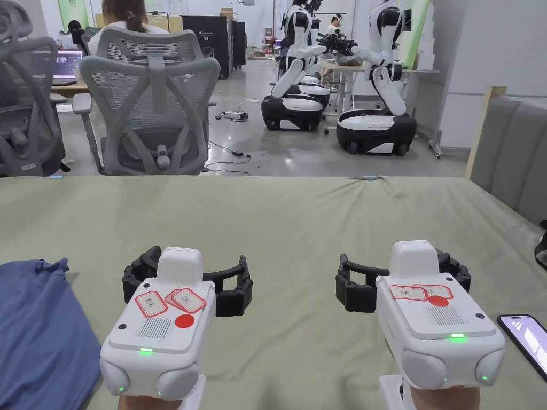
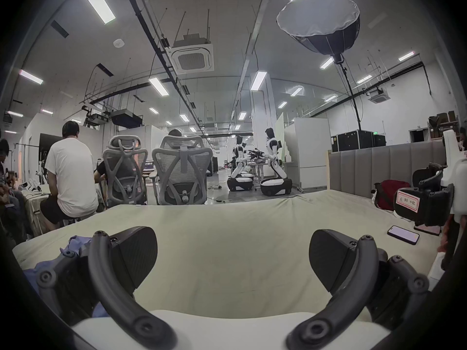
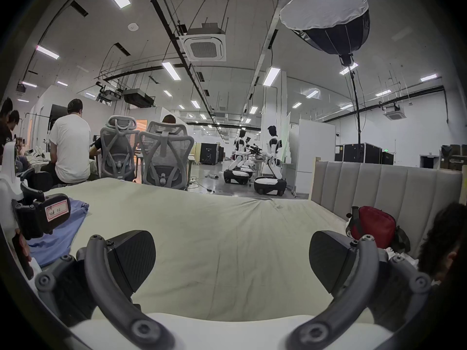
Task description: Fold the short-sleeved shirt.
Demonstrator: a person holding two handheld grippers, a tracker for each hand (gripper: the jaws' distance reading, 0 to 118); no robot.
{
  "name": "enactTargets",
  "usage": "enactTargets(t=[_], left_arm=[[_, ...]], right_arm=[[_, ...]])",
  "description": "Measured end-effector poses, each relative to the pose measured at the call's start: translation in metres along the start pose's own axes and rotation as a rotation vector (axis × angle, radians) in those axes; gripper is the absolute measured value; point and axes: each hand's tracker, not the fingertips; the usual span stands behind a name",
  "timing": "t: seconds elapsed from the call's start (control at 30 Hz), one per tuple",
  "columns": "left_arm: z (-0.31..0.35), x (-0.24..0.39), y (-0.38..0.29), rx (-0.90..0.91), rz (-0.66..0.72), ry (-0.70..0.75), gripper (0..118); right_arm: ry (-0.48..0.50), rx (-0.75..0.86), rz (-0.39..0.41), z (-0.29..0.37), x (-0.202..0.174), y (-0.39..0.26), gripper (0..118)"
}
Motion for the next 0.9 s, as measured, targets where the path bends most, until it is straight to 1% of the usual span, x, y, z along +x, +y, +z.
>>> enactTargets(t=[0.13, 0.2, 0.37, 0.53, 0.9], left_arm=[[0.0, 0.0, 0.0, -0.001, 0.003, -0.004, 118], [0.0, 0.001, -0.001, -0.003, -0.002, -0.003, 118], [0.001, 0.0, -0.001, 0.0, 0.004, 0.0, 118], [0.002, 0.0, 0.0, -0.003, 0.006, -0.002, 118], [0.002, 0.0, 0.0, -0.003, 0.006, -0.001, 118]], right_arm=[[-0.001, 0.016, -0.027, -0.001, 0.002, -0.004, 118], [0.015, 0.019, -0.032, -0.002, 0.003, -0.005, 118], [0.01, 0.015, -0.011, 0.0, 0.001, -0.005, 118], [-0.003, 0.005, -0.026, 0.0, 0.004, -0.004, 118], [-0.022, 0.015, -0.019, 0.006, 0.011, 0.001, 118]])
